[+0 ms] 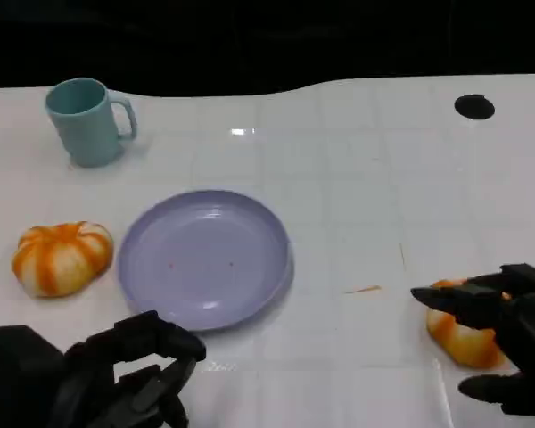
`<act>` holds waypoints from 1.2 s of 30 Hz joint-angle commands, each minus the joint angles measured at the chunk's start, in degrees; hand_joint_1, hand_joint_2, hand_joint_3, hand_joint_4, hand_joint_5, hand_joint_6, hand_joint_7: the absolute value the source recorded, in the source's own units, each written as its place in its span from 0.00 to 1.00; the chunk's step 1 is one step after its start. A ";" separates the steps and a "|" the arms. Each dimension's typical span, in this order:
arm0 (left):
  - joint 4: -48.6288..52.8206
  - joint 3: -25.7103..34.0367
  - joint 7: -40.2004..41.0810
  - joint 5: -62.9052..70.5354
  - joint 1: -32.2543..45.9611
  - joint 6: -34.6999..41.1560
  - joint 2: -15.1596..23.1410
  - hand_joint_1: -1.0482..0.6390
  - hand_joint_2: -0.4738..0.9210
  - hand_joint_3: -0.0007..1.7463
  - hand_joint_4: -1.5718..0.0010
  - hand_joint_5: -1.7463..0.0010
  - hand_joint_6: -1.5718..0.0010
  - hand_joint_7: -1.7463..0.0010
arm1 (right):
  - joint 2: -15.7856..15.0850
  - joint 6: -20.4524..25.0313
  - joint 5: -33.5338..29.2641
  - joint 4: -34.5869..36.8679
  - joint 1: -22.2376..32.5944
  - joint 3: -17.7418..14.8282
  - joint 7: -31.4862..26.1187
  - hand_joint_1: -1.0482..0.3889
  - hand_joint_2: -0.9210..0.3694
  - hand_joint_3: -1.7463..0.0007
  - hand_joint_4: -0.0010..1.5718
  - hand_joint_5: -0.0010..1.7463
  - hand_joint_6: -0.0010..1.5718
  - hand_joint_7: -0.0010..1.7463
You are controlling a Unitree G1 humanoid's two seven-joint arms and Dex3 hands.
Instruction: Grasp the bread from the table and place it into the plate.
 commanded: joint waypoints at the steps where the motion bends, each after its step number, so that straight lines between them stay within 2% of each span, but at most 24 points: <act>1: -0.12 0.43 0.55 -0.15 -0.34 0.38 0.09 0.42 1.00 0.28 0.60 0.00 0.61 0.26 | -2.19 1.41 -3.85 -1.39 -1.15 0.04 2.98 0.50 0.16 0.98 0.01 0.29 0.23 0.00; 14: -0.05 0.11 0.54 0.37 -0.39 -0.30 0.20 0.42 1.00 0.27 0.60 0.00 0.61 0.26 | -3.48 0.89 -8.54 2.54 -4.14 1.59 4.16 0.57 0.20 1.00 0.00 0.26 0.21 0.00; 19: 0.25 0.04 0.36 0.54 -0.37 -0.76 0.28 0.41 1.00 0.27 0.59 0.00 0.61 0.26 | -3.92 0.42 -9.31 6.38 -5.98 2.56 3.95 0.56 0.19 1.00 0.00 0.26 0.21 0.00; 23: -0.11 0.14 0.62 0.28 -0.25 -0.28 0.04 0.41 1.00 0.27 0.59 0.00 0.61 0.26 | -4.10 0.59 -9.15 9.10 -7.31 3.38 4.45 0.56 0.17 0.99 0.00 0.23 0.19 0.00; 36: -0.56 -0.47 0.50 1.57 0.39 -1.56 0.12 0.41 1.00 0.27 0.59 0.00 0.61 0.25 | -4.55 0.07 -9.18 22.21 -14.28 7.52 2.24 0.55 0.13 0.99 0.05 0.20 0.23 0.01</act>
